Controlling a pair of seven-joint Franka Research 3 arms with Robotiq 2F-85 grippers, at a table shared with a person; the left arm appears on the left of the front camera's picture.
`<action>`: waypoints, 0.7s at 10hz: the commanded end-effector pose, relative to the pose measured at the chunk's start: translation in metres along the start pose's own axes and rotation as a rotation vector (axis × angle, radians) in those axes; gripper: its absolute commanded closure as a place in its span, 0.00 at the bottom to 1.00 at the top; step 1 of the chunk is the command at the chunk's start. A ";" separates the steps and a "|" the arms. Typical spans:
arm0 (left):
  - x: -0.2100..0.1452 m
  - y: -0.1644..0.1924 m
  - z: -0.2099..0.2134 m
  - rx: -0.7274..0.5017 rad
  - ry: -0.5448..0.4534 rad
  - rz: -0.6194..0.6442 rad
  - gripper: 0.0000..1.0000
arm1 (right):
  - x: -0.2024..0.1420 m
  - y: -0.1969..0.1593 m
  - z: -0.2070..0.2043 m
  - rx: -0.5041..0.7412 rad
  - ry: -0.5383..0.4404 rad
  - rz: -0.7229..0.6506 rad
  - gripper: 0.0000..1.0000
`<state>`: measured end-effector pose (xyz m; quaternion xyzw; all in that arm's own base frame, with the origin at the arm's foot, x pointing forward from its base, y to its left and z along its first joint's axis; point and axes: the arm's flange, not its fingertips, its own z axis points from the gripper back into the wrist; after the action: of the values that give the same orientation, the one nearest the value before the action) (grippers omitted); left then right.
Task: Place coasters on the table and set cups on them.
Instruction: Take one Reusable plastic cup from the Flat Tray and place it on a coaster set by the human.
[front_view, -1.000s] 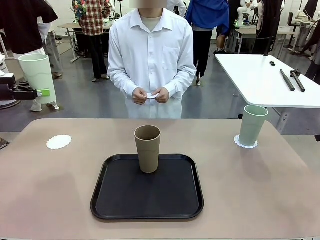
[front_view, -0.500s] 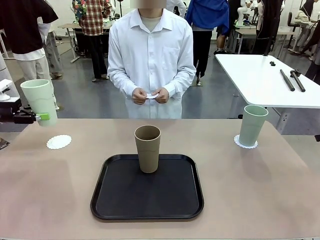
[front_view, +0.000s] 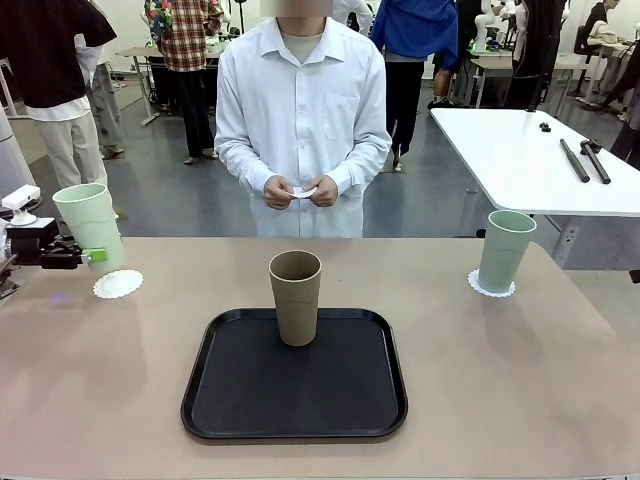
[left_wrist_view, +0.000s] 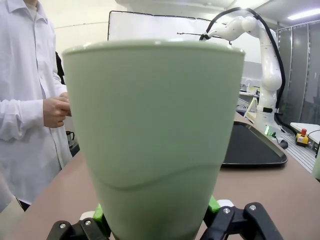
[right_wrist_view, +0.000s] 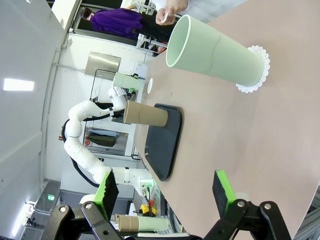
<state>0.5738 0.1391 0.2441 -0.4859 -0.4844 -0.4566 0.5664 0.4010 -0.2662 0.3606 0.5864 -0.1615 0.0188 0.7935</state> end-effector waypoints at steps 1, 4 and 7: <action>-0.008 0.002 0.000 -0.009 0.026 -0.029 0.18 | 0.001 0.002 -0.001 -0.003 0.002 -0.014 0.00; -0.026 0.007 -0.001 -0.005 0.049 -0.006 0.18 | 0.001 0.002 -0.001 -0.003 0.002 -0.014 0.00; -0.038 0.011 -0.003 -0.005 0.056 -0.015 0.18 | 0.001 0.002 -0.001 -0.003 0.002 -0.014 0.00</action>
<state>0.5762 0.1387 0.2057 -0.4784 -0.4728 -0.4549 0.5837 0.4010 -0.2662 0.3606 0.5864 -0.1615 0.0188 0.7935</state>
